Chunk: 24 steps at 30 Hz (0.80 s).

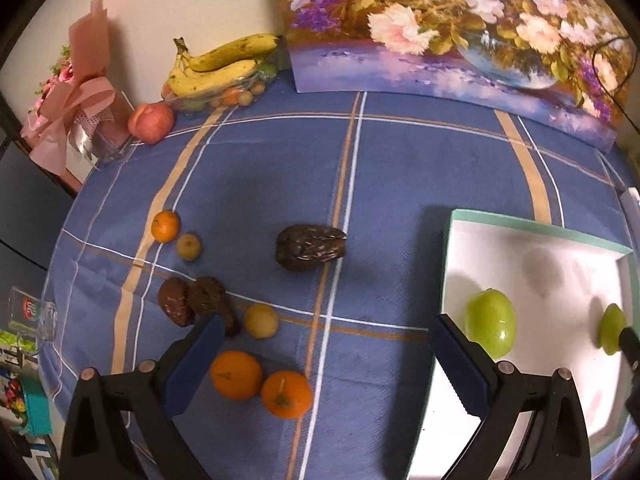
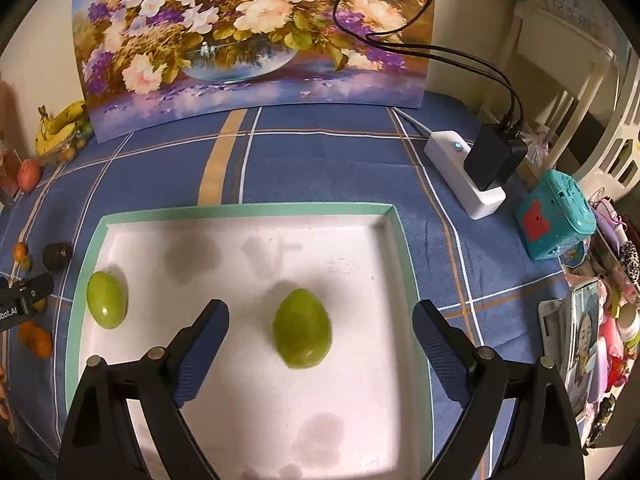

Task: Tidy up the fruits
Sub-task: 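Move both open tools back toward the remaining fruit cluster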

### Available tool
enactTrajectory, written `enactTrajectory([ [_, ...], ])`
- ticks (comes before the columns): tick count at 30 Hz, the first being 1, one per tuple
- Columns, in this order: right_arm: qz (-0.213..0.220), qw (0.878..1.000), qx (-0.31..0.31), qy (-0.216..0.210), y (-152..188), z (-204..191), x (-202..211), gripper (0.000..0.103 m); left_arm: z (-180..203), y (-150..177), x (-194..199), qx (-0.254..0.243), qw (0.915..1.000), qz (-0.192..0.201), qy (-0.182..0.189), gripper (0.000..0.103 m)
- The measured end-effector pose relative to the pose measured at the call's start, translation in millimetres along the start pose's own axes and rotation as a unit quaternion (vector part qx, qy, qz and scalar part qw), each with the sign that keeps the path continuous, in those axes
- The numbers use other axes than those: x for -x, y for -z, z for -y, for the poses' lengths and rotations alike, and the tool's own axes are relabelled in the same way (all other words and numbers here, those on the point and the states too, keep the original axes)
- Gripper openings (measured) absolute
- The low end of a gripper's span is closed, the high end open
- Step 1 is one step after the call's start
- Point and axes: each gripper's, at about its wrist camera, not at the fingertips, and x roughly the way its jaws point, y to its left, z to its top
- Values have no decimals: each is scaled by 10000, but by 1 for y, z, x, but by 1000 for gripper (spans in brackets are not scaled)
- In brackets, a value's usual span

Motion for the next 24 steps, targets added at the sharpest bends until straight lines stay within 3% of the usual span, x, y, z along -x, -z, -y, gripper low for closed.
enactTrajectory([
  [19,225,9994,239,-116,17,-57,18,93,-58,-8,17,-210,9984,509,114,103],
  [24,442,9977,162,-480,13,-68,26,93,-93,-13,18,-30,9982,577,152,103],
])
